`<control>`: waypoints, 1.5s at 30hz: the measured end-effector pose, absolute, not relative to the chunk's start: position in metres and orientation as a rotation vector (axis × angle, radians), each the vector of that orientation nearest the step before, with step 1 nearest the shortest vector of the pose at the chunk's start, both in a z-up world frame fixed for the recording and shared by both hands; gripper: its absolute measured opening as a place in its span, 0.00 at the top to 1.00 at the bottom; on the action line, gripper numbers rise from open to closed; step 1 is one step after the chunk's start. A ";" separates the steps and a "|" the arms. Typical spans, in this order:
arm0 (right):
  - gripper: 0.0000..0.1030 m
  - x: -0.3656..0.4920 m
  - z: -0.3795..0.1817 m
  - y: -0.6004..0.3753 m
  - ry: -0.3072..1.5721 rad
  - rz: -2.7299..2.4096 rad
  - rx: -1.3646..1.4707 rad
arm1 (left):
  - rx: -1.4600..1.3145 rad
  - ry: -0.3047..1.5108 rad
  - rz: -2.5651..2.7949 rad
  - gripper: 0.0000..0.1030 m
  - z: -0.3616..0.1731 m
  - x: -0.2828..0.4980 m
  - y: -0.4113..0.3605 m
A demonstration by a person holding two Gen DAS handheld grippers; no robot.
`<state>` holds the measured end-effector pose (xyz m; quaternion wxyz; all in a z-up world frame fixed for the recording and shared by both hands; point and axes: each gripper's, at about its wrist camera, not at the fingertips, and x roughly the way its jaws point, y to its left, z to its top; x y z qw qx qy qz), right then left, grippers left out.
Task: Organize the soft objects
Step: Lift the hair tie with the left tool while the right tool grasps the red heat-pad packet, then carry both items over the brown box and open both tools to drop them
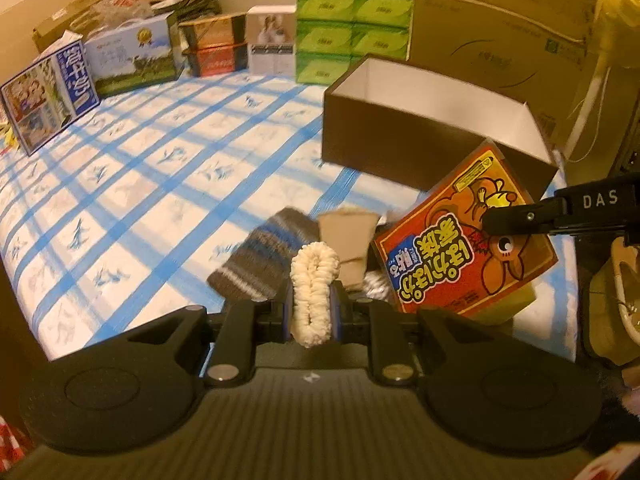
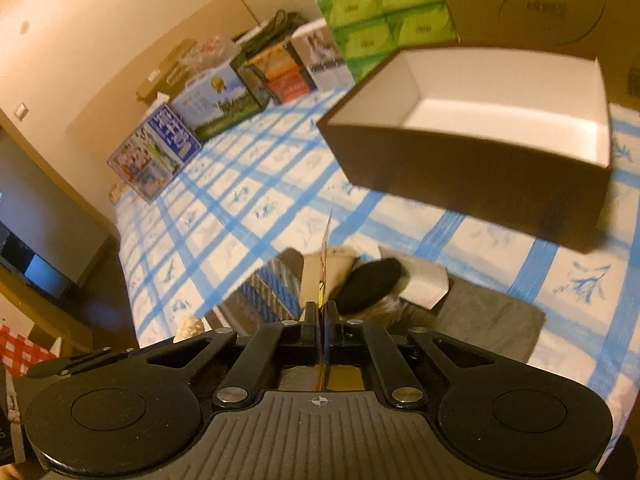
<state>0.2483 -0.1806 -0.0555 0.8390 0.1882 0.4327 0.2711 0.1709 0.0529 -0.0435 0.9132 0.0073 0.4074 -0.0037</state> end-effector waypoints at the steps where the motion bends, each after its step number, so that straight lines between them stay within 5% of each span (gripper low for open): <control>1: 0.98 0.248 -0.052 -0.185 0.903 0.571 0.410 | 0.018 0.832 -0.015 0.82 -0.041 0.173 0.051; 27: 0.98 0.349 0.022 -0.280 0.596 0.357 0.464 | 0.136 0.716 -0.245 0.82 0.006 0.369 -0.057; 45: 0.98 0.450 -0.048 -0.305 0.738 0.198 0.493 | 0.174 0.882 -0.291 0.81 -0.059 0.484 -0.110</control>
